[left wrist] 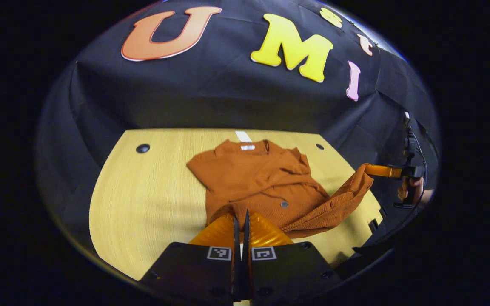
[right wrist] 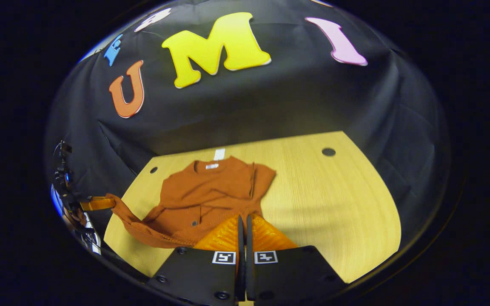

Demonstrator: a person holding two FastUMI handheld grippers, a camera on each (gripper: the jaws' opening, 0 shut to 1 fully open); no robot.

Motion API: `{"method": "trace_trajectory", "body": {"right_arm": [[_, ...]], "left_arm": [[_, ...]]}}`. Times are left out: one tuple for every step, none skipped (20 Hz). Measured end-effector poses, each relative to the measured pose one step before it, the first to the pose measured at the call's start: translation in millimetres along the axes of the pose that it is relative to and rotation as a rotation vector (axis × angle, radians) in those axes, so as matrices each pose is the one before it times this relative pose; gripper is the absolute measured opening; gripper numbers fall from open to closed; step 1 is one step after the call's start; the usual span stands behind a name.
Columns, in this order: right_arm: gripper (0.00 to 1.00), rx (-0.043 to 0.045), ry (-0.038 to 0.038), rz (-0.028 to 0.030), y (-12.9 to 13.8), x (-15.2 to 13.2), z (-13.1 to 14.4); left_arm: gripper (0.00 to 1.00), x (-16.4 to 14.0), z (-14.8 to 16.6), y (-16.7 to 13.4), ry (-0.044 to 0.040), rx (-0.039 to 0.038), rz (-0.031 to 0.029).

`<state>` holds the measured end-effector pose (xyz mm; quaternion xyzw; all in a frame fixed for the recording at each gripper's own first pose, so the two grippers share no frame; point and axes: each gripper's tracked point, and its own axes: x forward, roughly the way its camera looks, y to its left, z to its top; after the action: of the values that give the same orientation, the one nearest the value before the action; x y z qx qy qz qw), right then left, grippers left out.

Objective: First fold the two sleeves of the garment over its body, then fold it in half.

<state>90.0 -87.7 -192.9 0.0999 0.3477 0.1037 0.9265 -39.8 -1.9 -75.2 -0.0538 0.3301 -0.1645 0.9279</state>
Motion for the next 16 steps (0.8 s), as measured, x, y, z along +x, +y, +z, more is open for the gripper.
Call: {"method": "trace_trajectory", "body": {"right_arm": [[0.01, -0.01998, -0.02089, 0.00564, 2.18, 11.34, 18.92], [0.01, -0.01681, -0.01138, 0.00276, 2.87, 10.44, 15.86], [0.01, -0.00903, -0.01104, 0.00424, 1.89, 13.17, 15.65], [0.01, -0.00828, -0.01323, -0.00125, 0.32, 14.75, 14.62], [0.01, -0.01532, -0.01345, 0.00079, 0.18, 16.37, 13.33], [0.01, -0.02050, -0.00793, -0.00701, -2.14, 24.39, 15.19], [0.01, -0.01036, -0.00426, 0.00220, 1.22, 16.38, 7.49], [0.01, -0.01673, -0.00103, -0.00413, -2.34, 22.51, 6.20], [0.01, -0.01528, 0.00851, -0.00982, -6.74, 26.47, 1.08], [0.01, -0.00147, 0.00824, -0.00063, -3.03, 18.95, -0.08], [0.01, 0.00193, 0.01476, -0.00345, -4.73, 18.52, -2.93], [0.01, 0.01066, 0.01875, -0.00323, -5.10, 20.78, -6.22], [0.01, 0.01024, 0.01430, -0.00339, -5.67, 19.13, -4.89], [0.01, 0.00261, 0.01212, -0.00522, -6.00, 16.51, -6.26], [0.01, 0.00830, 0.01464, -0.01291, -9.17, 15.65, -6.67], [0.01, 0.01477, 0.02435, -0.01096, -6.16, 13.29, -7.27]], "left_arm": [[0.03, 4.80, 19.51, -0.99, -0.02324, -0.01866, -0.02176], [0.03, 8.82, 22.04, 1.67, -0.02588, -0.01496, -0.01254], [0.03, 9.36, 19.23, 3.45, -0.02974, -0.00974, -0.00709], [0.03, 11.05, 17.87, 4.53, -0.02081, -0.01074, -0.00354], [0.03, 12.10, 15.19, 6.19, -0.01534, -0.00454, 0.00311], [0.03, 20.96, 16.98, 7.94, -0.01642, 0.00333, 0.00923], [0.03, 16.87, 6.50, 6.78, 0.00224, 0.00533, 0.00769], [0.03, 22.04, 2.97, 7.73, 0.01424, 0.00116, 0.01107], [0.03, 17.99, -0.05, 5.65, 0.01398, -0.00769, 0.00284], [0.03, 20.08, -0.79, 4.66, 0.01959, -0.01128, 0.00595], [0.03, 16.43, -0.69, 8.61, 0.01532, -0.00445, 0.01713], [0.03, 16.97, -1.25, 10.15, 0.01281, -0.00598, 0.01604], [0.03, 16.01, -1.48, 9.88, 0.01196, -0.00546, 0.01386], [0.03, 16.85, -3.27, 9.47, 0.01391, -0.01080, 0.01209], [0.03, 15.44, -3.76, 9.90, 0.01197, -0.01791, 0.01725], [0.03, 14.33, -4.70, 8.66, 0.01554, -0.03215, 0.01250]]}}
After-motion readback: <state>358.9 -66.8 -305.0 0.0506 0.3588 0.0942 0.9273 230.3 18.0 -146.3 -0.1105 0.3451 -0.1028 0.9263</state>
